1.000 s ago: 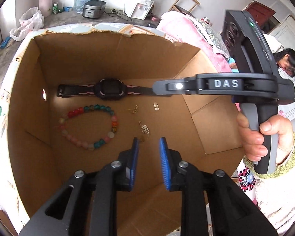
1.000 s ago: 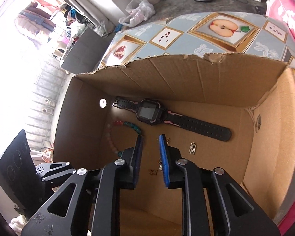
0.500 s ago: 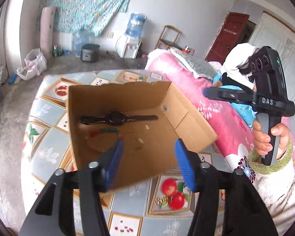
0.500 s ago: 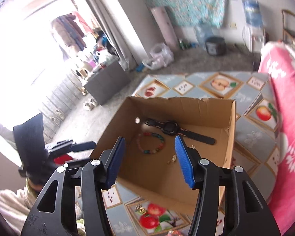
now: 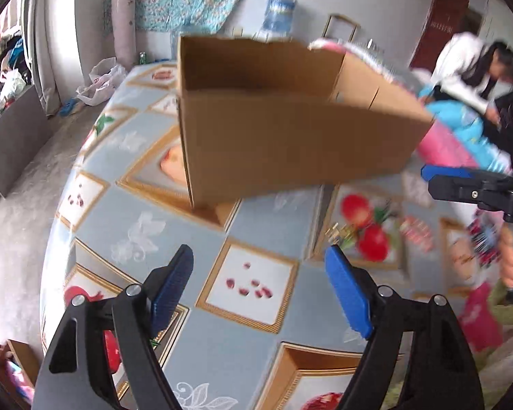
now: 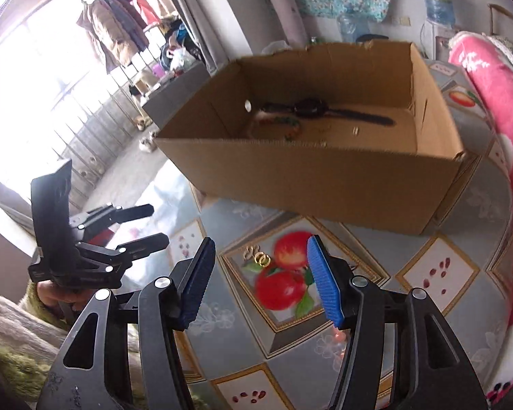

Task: Organize jewelry
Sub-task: 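Withdraw both tools from the box back over the table, then lower the right gripper onto the gold ring charm while the left tool approaches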

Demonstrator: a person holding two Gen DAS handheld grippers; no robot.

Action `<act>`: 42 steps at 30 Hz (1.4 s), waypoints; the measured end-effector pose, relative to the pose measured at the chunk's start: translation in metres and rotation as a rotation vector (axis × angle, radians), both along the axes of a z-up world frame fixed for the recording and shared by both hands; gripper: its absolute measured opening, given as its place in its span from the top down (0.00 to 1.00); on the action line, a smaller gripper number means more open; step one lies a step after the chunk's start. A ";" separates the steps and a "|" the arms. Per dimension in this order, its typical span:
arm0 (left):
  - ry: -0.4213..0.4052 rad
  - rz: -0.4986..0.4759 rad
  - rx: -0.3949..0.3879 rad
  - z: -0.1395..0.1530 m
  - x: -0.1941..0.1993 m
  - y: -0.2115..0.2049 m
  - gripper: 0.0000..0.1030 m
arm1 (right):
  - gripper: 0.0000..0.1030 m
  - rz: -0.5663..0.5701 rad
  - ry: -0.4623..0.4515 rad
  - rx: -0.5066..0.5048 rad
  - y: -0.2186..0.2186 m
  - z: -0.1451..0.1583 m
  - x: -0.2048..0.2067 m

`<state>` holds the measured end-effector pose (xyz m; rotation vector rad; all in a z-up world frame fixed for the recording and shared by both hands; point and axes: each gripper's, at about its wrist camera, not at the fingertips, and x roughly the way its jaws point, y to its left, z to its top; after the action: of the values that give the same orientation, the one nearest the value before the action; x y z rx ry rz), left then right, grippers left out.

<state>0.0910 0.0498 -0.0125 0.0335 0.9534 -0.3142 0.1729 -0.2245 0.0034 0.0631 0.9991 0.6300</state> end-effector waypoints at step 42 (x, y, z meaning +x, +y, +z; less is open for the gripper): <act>-0.075 -0.293 -0.035 -0.012 -0.006 -0.058 0.29 | 0.89 0.215 -0.044 -0.319 0.041 -0.053 -0.026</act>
<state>0.0854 -0.0086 -0.0249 0.1524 0.8682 -0.5959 0.1473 -0.1837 -0.0492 -0.3414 1.0611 0.6572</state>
